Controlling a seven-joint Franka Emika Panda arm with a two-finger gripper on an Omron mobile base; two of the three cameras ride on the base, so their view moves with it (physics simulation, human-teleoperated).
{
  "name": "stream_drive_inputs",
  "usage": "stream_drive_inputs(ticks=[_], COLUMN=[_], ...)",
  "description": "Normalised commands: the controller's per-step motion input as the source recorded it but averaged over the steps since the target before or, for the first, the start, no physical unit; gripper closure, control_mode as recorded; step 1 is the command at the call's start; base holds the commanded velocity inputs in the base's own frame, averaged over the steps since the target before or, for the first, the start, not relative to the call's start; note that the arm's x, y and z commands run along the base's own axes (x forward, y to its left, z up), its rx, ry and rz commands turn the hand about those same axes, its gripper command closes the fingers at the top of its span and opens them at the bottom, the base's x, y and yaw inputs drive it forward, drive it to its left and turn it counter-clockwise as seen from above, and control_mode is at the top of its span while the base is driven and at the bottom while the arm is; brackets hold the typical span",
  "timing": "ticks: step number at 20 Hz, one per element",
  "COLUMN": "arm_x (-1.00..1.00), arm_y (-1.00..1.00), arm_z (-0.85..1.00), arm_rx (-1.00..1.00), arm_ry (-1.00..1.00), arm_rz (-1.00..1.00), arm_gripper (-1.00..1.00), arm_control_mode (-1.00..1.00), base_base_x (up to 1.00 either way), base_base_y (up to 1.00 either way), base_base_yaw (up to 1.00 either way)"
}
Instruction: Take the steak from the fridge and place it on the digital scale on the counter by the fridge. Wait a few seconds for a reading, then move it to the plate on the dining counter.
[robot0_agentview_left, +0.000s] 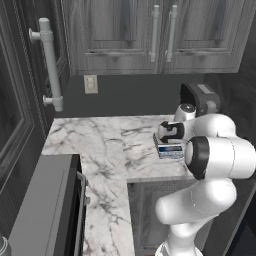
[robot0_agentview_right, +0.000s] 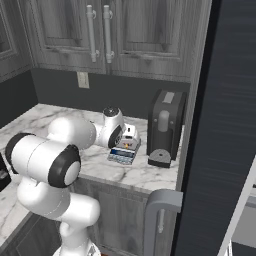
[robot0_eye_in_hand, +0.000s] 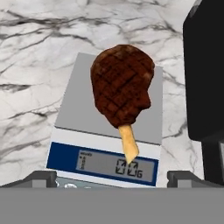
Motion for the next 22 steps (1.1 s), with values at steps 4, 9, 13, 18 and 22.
stream_drive_inputs(ticks=[4,9,13,18,22], arm_x=[0.06,0.25,0.15,0.02,0.12], arm_y=[-0.02,-0.11,-0.09,0.0,0.0], arm_z=[-0.03,-0.08,0.0,-0.09,-0.21], arm_rx=[0.0,0.0,0.0,0.0,0.0], arm_ry=[0.01,0.01,0.04,0.06,0.02], arm_rz=[0.0,0.0,0.0,0.0,0.0], arm_gripper=[-1.0,-1.0,-1.0,-1.0,-1.0], arm_control_mode=[-1.0,-1.0,-1.0,-1.0,-1.0], base_base_x=[0.0,0.0,0.0,0.0,0.0], base_base_y=[0.0,0.0,0.0,0.0,0.0], base_base_yaw=[0.0,0.0,0.0,0.0,0.0])
